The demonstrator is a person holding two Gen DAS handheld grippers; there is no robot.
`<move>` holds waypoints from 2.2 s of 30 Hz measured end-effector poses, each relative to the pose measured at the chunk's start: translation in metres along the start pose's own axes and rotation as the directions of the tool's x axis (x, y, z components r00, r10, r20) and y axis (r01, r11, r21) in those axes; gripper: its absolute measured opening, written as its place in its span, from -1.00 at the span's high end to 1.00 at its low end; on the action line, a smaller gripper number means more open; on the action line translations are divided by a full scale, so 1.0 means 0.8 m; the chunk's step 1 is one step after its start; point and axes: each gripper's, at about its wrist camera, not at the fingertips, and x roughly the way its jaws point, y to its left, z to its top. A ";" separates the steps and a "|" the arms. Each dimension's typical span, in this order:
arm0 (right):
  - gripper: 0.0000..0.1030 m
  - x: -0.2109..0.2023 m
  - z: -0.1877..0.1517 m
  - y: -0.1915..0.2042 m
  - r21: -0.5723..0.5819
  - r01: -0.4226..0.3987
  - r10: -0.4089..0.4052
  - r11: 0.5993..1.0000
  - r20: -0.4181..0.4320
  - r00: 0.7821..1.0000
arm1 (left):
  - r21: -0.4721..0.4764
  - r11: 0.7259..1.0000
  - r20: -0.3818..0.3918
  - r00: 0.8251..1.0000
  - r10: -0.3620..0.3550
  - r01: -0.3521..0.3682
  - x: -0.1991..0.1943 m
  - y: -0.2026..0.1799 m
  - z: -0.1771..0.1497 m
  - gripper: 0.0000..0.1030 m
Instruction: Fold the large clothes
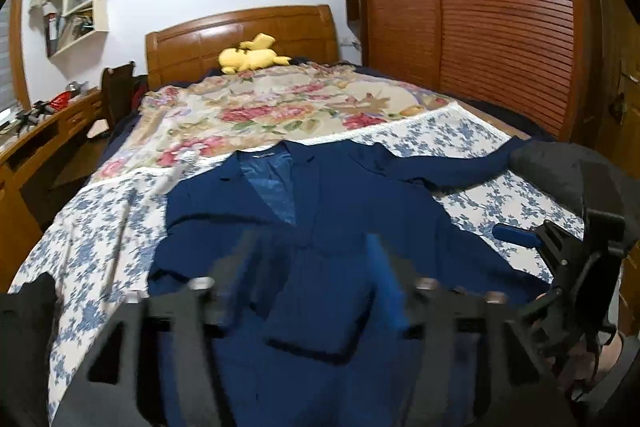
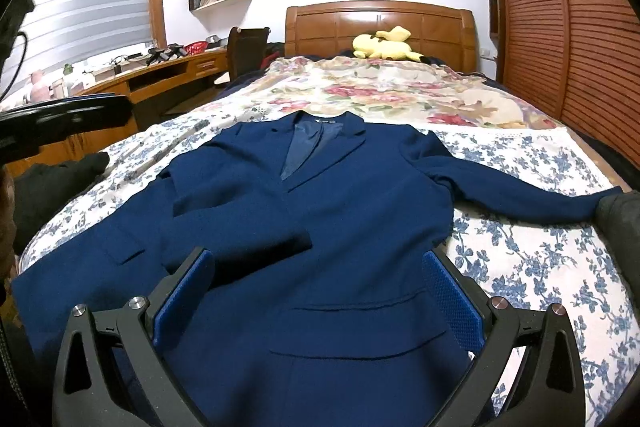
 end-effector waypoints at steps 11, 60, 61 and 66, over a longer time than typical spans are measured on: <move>-1.00 0.013 -0.001 0.000 -0.018 -0.035 0.035 0.999 -0.035 0.999 | -0.064 0.994 0.027 0.996 0.088 -0.086 -0.044 0.041 -0.061 -0.60; 0.95 0.091 0.042 0.093 -0.204 -0.166 0.144 0.965 -0.117 0.983 | -0.170 0.976 -0.012 0.990 0.138 -0.138 -0.084 0.116 -0.129 -0.60; 0.95 0.082 0.042 0.088 -0.191 -0.162 0.146 0.968 -0.095 0.985 | -0.171 0.976 -0.012 0.991 0.136 -0.136 -0.084 0.116 -0.129 -0.60; 0.95 0.026 0.029 0.068 -0.148 -0.129 0.133 0.981 0.015 0.991 | -0.163 0.978 -0.007 0.992 0.128 -0.127 -0.084 0.111 -0.126 -0.60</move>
